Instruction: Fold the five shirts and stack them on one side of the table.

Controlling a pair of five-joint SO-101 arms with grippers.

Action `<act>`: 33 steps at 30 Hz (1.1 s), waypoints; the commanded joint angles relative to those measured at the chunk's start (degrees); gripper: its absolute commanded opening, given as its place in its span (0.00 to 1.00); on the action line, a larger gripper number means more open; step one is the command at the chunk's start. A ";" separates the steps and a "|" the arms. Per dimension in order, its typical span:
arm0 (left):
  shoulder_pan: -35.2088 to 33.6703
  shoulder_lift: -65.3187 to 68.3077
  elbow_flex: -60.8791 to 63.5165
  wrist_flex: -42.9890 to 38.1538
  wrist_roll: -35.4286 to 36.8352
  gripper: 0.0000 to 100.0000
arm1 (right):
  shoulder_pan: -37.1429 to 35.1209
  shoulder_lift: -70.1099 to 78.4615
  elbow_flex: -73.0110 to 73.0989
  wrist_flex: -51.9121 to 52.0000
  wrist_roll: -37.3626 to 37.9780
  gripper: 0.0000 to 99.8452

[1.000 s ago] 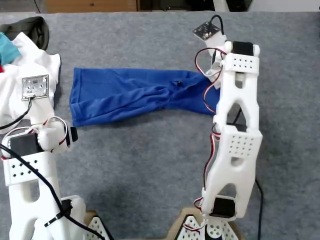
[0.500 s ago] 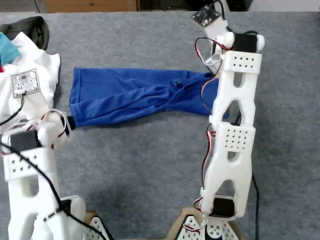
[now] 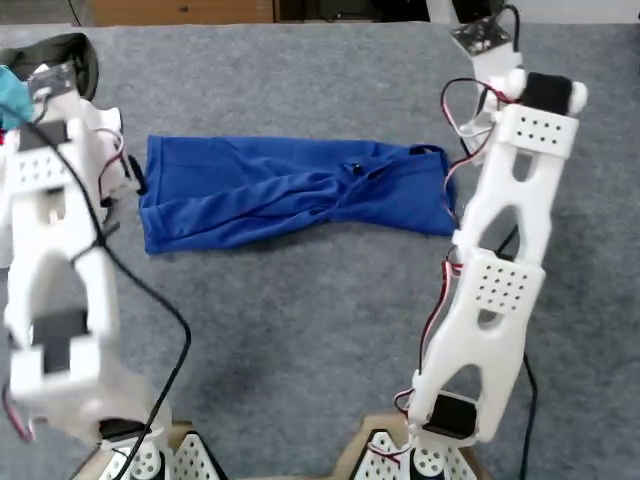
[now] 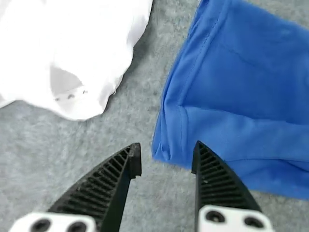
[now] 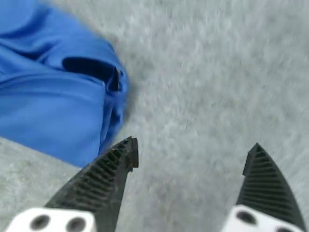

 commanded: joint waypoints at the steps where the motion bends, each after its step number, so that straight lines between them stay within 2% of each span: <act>1: 3.08 12.53 -18.73 6.68 0.09 0.20 | 1.71 -7.69 5.32 1.05 -1.14 0.35; 6: 3.78 28.53 -39.56 14.33 0.00 0.24 | 3.03 -11.12 10.77 0.97 -0.88 0.35; 9: 2.81 35.56 -50.55 16.79 -2.73 0.24 | 4.18 -12.53 12.26 0.97 -0.70 0.35; 13: 2.46 43.03 -59.34 18.90 -5.45 0.24 | 5.49 -12.88 12.35 0.88 -0.62 0.35; 22: 2.46 51.65 -61.36 18.99 -3.43 0.23 | 5.85 -12.70 12.35 0.88 -0.62 0.35; 29: 2.90 54.46 -61.36 18.90 -3.08 0.13 | 5.85 -12.79 12.35 0.88 -0.70 0.35; 33: 3.08 55.78 -61.45 18.90 -3.16 0.04 | 5.93 -12.97 12.35 0.88 -0.70 0.35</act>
